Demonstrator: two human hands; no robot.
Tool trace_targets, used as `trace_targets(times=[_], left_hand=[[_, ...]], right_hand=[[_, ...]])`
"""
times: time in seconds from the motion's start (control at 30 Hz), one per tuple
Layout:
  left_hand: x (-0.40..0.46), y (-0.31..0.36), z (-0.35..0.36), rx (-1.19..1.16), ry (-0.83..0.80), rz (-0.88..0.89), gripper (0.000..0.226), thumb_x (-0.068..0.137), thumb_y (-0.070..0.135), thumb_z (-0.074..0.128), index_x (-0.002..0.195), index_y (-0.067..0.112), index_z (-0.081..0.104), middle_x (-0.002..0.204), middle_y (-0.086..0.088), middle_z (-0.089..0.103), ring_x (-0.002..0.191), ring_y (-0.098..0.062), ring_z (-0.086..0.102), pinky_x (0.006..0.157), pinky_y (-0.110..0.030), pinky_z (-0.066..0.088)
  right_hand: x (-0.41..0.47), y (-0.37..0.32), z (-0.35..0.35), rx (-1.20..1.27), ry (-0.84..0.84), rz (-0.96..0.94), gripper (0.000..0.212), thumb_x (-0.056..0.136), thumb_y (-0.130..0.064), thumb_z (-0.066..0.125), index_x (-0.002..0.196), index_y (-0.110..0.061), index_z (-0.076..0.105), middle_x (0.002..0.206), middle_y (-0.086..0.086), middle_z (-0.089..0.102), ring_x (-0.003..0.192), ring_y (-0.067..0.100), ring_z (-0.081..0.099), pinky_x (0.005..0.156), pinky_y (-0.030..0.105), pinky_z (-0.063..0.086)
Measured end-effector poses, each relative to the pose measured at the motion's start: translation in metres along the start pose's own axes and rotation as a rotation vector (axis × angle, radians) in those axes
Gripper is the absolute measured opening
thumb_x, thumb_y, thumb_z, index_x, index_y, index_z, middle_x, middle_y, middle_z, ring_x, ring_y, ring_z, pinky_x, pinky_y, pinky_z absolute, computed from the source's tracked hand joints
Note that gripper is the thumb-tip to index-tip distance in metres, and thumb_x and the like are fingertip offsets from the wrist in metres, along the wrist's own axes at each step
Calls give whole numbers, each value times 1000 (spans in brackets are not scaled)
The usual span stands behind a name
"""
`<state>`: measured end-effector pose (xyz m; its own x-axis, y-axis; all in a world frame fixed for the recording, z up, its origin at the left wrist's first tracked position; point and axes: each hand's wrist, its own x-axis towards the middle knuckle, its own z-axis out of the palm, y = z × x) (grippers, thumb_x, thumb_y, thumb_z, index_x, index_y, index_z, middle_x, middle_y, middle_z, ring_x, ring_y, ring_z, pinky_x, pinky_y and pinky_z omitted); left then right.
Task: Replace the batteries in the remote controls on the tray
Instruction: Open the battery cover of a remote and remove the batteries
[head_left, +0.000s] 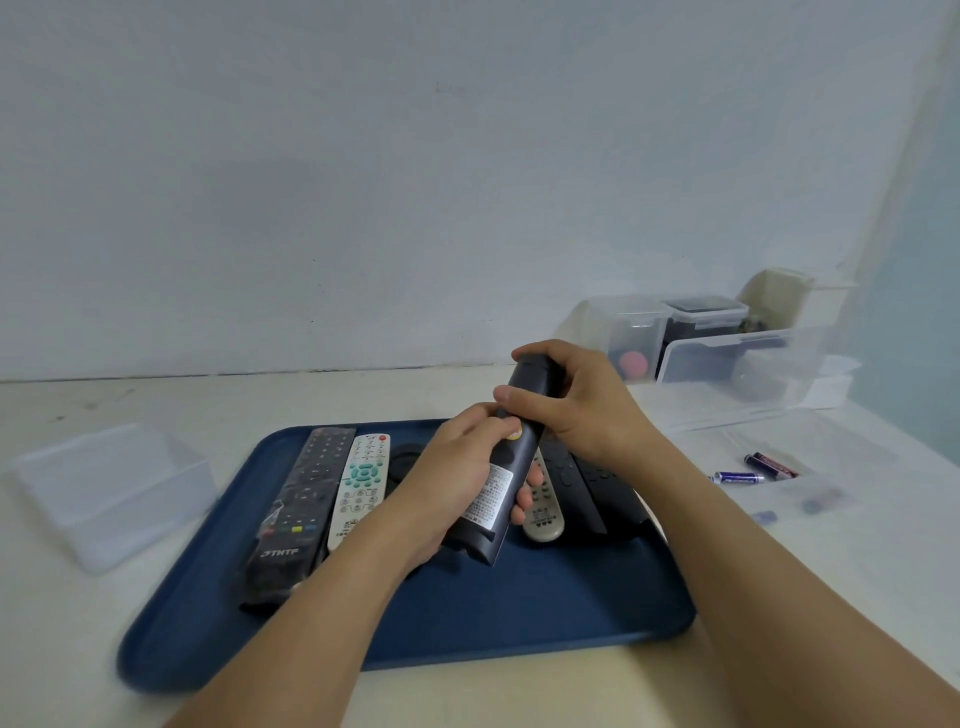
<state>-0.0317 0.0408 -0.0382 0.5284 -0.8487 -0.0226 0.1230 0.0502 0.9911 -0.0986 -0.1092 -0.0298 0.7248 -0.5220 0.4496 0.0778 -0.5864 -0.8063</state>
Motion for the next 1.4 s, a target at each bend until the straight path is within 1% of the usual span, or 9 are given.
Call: trace_targets(times=[0.3, 0.4, 0.53, 0.67, 0.8, 0.9, 1.03, 1.23, 1.4], left_hand=[[-1, 4, 1, 34, 5, 26, 20, 104, 18, 51, 114, 3, 59, 73, -21, 66, 51, -25, 60, 46, -30, 53], [-3, 4, 0, 21, 9, 11, 19, 105, 18, 52, 116, 5, 58, 75, -21, 68, 53, -27, 62, 48, -33, 55], [-1, 2, -3, -6, 30, 6, 19, 103, 20, 55, 114, 4, 55, 80, -24, 69, 54, -30, 63, 48, -34, 56], [0, 1, -7, -23, 111, 17, 17, 104, 26, 55, 109, 10, 52, 77, -21, 69, 50, -27, 61, 46, -32, 53], [-2, 7, -11, -67, 137, 39, 28, 103, 32, 55, 114, 6, 53, 78, -25, 70, 53, -29, 64, 50, -34, 57], [-3, 6, -11, -43, 133, 42, 32, 104, 32, 53, 116, 3, 58, 75, -24, 70, 53, -28, 64, 50, -33, 57], [-2, 4, -9, -38, 121, 66, 28, 104, 31, 53, 110, 5, 64, 73, -25, 69, 53, -28, 63, 51, -33, 56], [-3, 4, -2, -67, 99, 142, 13, 100, 28, 60, 105, 21, 69, 71, -19, 69, 59, -29, 68, 56, -39, 62], [-5, 5, -3, 12, 49, 194, 15, 102, 28, 57, 108, 32, 70, 69, -17, 63, 57, -29, 63, 53, -37, 58]], right_hand=[[-2, -3, 1, 5, 105, 8, 37, 72, -42, 85, 101, -25, 69, 96, -4, 70, 82, 13, 67, 73, 31, 58], [-3, -8, -1, 86, 172, 34, 25, 76, -29, 86, 90, -16, 70, 82, -3, 70, 64, 1, 61, 61, 18, 51], [-2, -11, -13, 277, 235, 201, 20, 83, -22, 81, 83, -7, 67, 79, 8, 68, 64, 10, 59, 54, 20, 46], [-6, -13, -21, 337, 99, 440, 16, 90, -13, 72, 83, -5, 60, 71, 14, 66, 46, 11, 56, 43, 18, 47], [-13, -15, -17, -16, -135, 576, 13, 87, -11, 76, 85, -1, 67, 76, 15, 70, 61, 22, 71, 50, 27, 59], [-14, -13, -12, -471, -130, 478, 19, 79, -26, 83, 76, -10, 72, 72, 10, 72, 64, 26, 73, 62, 39, 64], [-16, -21, -17, -896, 11, 270, 23, 73, -42, 79, 78, -21, 72, 75, -3, 63, 74, 19, 66, 73, 31, 57], [-14, -36, -11, -101, 197, -161, 16, 80, -11, 76, 89, -17, 64, 85, -8, 70, 76, 7, 66, 62, 19, 53], [-17, -35, 0, 3, 178, -232, 20, 82, -9, 77, 94, -18, 63, 90, -9, 69, 83, 9, 66, 64, 26, 56]])
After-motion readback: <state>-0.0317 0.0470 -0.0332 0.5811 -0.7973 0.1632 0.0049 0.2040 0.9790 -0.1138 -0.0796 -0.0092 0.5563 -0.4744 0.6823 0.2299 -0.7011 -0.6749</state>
